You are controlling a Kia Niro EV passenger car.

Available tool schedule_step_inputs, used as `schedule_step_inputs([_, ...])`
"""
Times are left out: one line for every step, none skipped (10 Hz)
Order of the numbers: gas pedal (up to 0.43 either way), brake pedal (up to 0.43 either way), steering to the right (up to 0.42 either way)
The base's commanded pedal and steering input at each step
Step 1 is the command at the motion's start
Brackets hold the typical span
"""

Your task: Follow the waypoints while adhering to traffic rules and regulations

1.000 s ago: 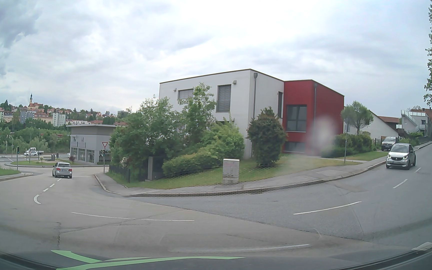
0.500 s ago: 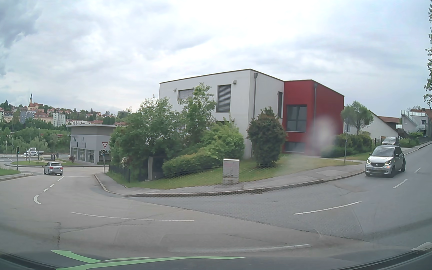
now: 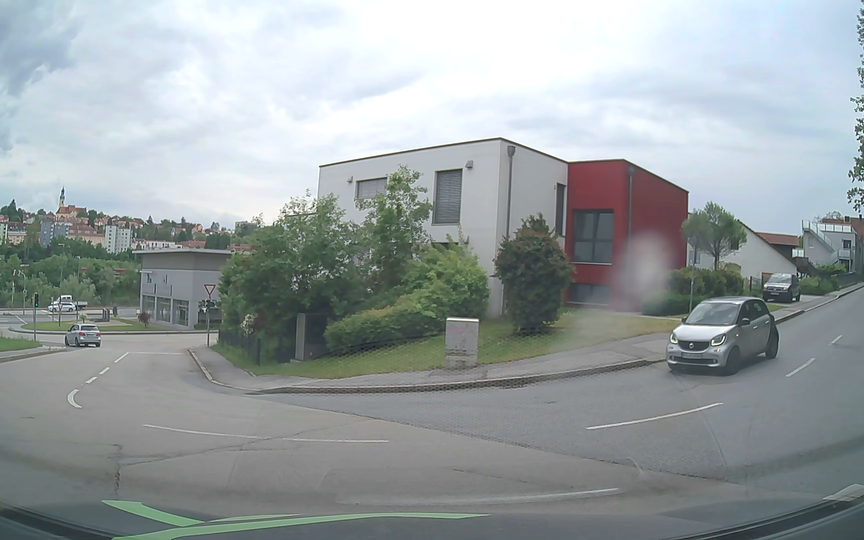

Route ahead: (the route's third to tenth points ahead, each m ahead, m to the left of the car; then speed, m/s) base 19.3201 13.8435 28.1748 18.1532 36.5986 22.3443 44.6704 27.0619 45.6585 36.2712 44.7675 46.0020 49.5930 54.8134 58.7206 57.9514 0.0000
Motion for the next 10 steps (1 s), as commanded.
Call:
schedule_step_inputs([0.000,0.372,-0.080])
schedule_step_inputs([0.000,0.372,-0.080])
schedule_step_inputs([0.000,0.372,-0.081])
schedule_step_inputs([0.000,0.372,-0.081])
schedule_step_inputs([0.000,0.372,-0.080])
schedule_step_inputs([0.000,0.372,-0.081])
schedule_step_inputs([0.000,0.372,-0.081])
schedule_step_inputs([0.000,0.372,-0.081])
schedule_step_inputs([0.000,0.372,-0.080])
schedule_step_inputs([0.000,0.366,-0.081])
